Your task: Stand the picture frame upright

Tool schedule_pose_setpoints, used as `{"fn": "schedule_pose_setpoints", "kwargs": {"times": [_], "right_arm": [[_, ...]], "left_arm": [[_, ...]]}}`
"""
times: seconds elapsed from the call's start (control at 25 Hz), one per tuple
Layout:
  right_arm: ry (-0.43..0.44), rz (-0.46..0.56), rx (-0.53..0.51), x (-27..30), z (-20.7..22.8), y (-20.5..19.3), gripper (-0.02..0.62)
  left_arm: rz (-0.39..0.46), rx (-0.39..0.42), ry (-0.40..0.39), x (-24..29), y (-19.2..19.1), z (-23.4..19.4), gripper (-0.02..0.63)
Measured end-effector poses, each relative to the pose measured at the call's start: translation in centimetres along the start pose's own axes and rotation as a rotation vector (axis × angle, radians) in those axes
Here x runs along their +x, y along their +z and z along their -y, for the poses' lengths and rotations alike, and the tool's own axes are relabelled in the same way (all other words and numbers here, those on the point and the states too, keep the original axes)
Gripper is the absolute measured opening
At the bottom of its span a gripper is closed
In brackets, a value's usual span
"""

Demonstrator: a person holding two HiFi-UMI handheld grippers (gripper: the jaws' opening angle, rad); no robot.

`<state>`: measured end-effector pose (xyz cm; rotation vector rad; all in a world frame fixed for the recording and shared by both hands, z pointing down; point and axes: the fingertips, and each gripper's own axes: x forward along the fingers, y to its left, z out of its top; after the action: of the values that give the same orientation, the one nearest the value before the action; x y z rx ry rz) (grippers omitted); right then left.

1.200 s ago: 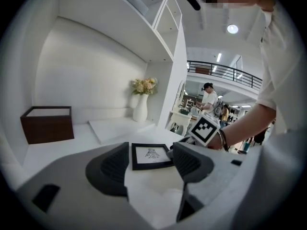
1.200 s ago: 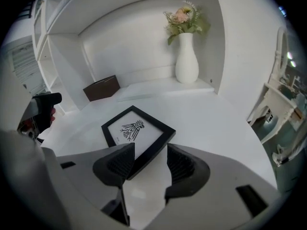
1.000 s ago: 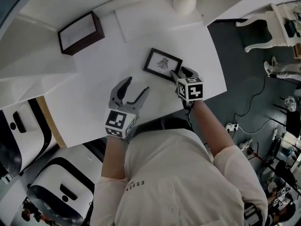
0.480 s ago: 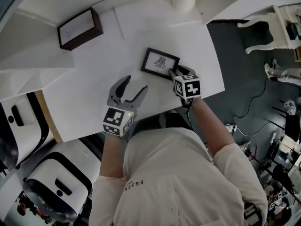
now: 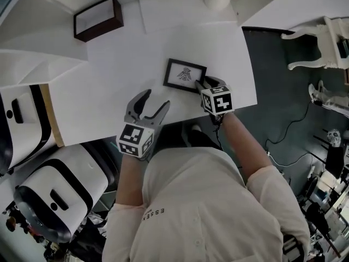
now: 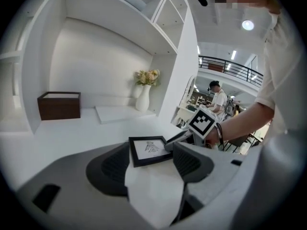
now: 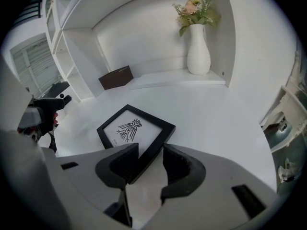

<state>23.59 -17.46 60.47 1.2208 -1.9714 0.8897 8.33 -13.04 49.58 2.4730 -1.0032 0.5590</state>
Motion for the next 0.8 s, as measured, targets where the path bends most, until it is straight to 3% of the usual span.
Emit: {"fn": "schedule_pose_setpoints", "kwargs": {"times": [0.8], "right_arm": [[0.137, -0.046, -0.208, -3.6, -1.7, -5.8, 0.173]], "left_arm": [[0.000, -0.087, 0.092, -3.0, -5.1, 7.3, 0.279]]}}
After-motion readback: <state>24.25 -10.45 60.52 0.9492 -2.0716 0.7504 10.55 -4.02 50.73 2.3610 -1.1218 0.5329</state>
